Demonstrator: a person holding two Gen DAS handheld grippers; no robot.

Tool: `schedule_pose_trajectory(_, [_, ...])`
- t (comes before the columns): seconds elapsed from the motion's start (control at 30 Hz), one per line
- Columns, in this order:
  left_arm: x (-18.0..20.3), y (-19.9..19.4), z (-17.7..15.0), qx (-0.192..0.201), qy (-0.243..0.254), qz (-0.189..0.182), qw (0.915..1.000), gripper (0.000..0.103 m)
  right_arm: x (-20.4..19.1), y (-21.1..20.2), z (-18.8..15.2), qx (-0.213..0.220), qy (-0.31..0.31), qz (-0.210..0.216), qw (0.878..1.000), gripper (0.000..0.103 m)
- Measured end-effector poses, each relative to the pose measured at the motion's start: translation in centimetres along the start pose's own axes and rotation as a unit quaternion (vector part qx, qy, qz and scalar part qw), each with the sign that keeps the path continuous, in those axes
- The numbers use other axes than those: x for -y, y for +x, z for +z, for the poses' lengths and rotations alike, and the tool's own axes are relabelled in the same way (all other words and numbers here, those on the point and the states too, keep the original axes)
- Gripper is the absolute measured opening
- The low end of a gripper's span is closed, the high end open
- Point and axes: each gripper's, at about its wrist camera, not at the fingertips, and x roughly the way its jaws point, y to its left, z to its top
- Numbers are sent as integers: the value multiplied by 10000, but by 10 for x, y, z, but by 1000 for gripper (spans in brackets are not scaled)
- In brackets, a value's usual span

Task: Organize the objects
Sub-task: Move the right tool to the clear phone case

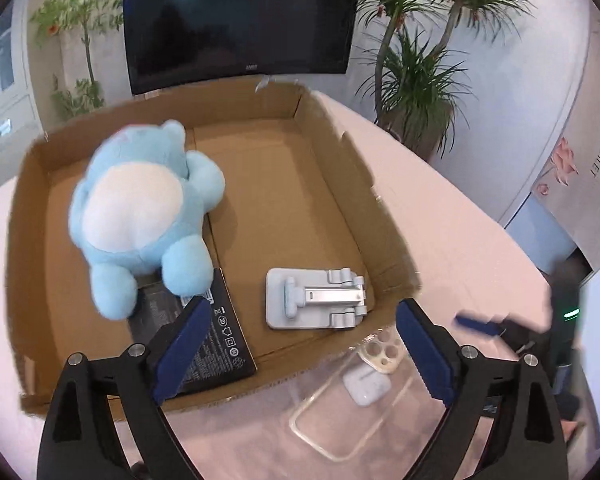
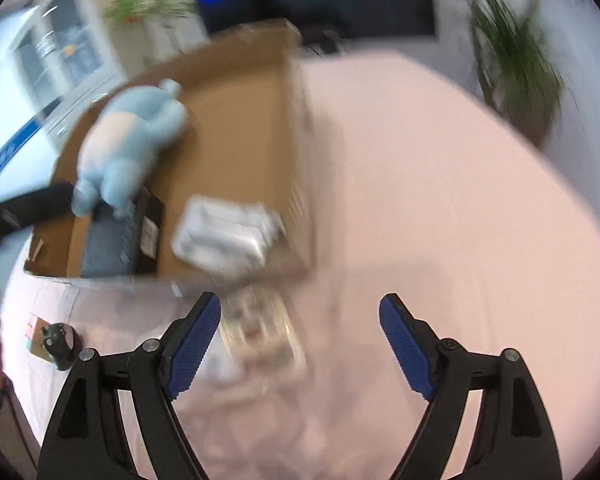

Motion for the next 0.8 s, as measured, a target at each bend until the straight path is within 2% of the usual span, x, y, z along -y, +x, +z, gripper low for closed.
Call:
schedule_pose_trajectory(0.07, [4, -27, -1, 311, 32, -380, 9988, 94, 11, 10, -16, -198, 484, 284, 9982, 81])
schedule_pose_trajectory(0.1, [5, -36, -2, 394, -22, -602, 9974, 97, 15, 15, -18, -246, 645, 422, 9967, 80])
schedule_pose_trajectory(0.13, [5, -46, -8, 449, -123, -823, 9955, 102, 18, 22, -17, -335, 774, 628, 9945, 74])
schedule_pose_trajectory(0.17, [4, -52, -14, 424, -208, -877, 9950, 103, 19, 31, -18, -527, 867, 773, 9918, 70])
schedule_pose_trajectory(0.2, [3, -56, -23, 350, -265, -834, 9955, 103, 17, 31, -18, -428, 814, 705, 9933, 48])
schedule_pose_trajectory(0.23, [2, -61, -34, 326, -306, -703, 9965, 103, 12, 31, -18, -442, 669, 666, 9946, 35])
schedule_pose_trajectory(0.27, [0, -67, -43, 329, -344, -600, 9971, 103, 10, 32, -20, -558, 659, 819, 9929, 28])
schedule_pose_trajectory(0.3, [-4, -74, -54, 311, -391, -493, 9975, 103, 9, 32, -23, -612, 712, 992, 9906, 12])
schedule_pose_trajectory(0.33, [-10, -80, -67, 268, -433, -413, 9978, 103, 7, 28, -27, -566, 741, 1180, 9886, 6])
schedule_pose_trajectory(0.47, [-29, -89, -127, -56, -556, -263, 9981, 103, -18, -2, -50, -238, 168, 1533, 9878, 5])
schedule_pose_trajectory(0.53, [-35, -82, -152, -290, -640, -188, 9973, 103, -37, -16, -64, -236, -347, 1809, 9826, 5])
schedule_pose_trajectory(0.57, [-39, -77, -162, -415, -712, -169, 9965, 103, -49, -22, -73, -230, -641, 1757, 9821, 5])
schedule_pose_trajectory(0.6, [-42, -69, -173, -555, -815, -152, 9950, 102, -59, -26, -80, -183, -852, 1562, 9839, 9])
schedule_pose_trajectory(0.63, [-43, -60, -183, -691, -896, -156, 9935, 102, -65, -28, -86, -141, -996, 1382, 9853, 23])
schedule_pose_trajectory(0.67, [-42, -51, -190, -769, -928, -107, 9926, 102, -69, -28, -91, -109, -1070, 1218, 9867, 30])
schedule_pose_trajectory(0.73, [-34, -36, -196, -865, -796, 112, 9930, 100, -66, -27, -90, -52, -953, 1053, 9898, 81])
schedule_pose_trajectory(0.8, [-22, -27, -196, -877, -529, 158, 9946, 98, -52, -30, -87, 251, -668, 1004, 9924, 82])
